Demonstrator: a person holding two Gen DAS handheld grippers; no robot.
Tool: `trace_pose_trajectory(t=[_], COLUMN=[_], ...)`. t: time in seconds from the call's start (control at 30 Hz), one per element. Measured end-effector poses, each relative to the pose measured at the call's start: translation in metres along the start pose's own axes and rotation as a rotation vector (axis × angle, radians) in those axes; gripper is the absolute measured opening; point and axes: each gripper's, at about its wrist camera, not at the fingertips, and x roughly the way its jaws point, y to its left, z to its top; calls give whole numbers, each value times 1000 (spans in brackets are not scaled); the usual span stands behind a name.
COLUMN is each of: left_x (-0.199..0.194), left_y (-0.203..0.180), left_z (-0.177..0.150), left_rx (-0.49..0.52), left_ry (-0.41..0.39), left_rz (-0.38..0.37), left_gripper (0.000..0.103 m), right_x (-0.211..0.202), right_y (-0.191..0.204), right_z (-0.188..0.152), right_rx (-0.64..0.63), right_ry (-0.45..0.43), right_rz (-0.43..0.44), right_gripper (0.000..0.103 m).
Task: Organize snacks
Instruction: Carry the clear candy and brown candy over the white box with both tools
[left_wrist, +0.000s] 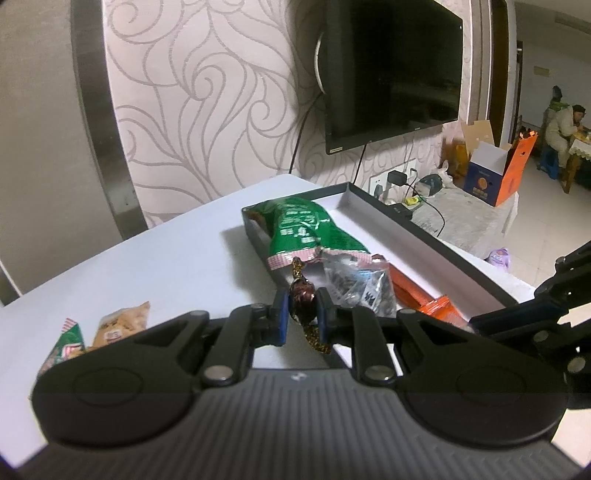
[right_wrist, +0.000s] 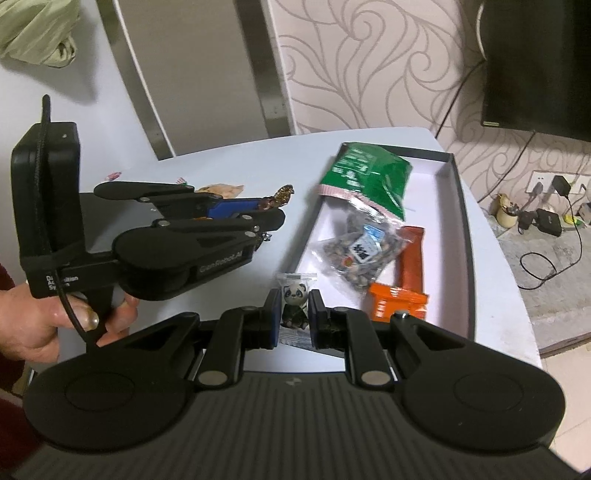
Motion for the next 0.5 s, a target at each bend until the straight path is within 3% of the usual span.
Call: trace_pose_trajectory(t=[0.5], left_x=[18], left_y=[-28], left_z=[5], left_rx=[-25], left_ry=[11], left_rz=[-2], left_gripper=[19], right_x=[2], right_y=[-46], right_z=[3], right_rx=[7], right_ry=[18], right_rz=[-9], right_gripper=[18])
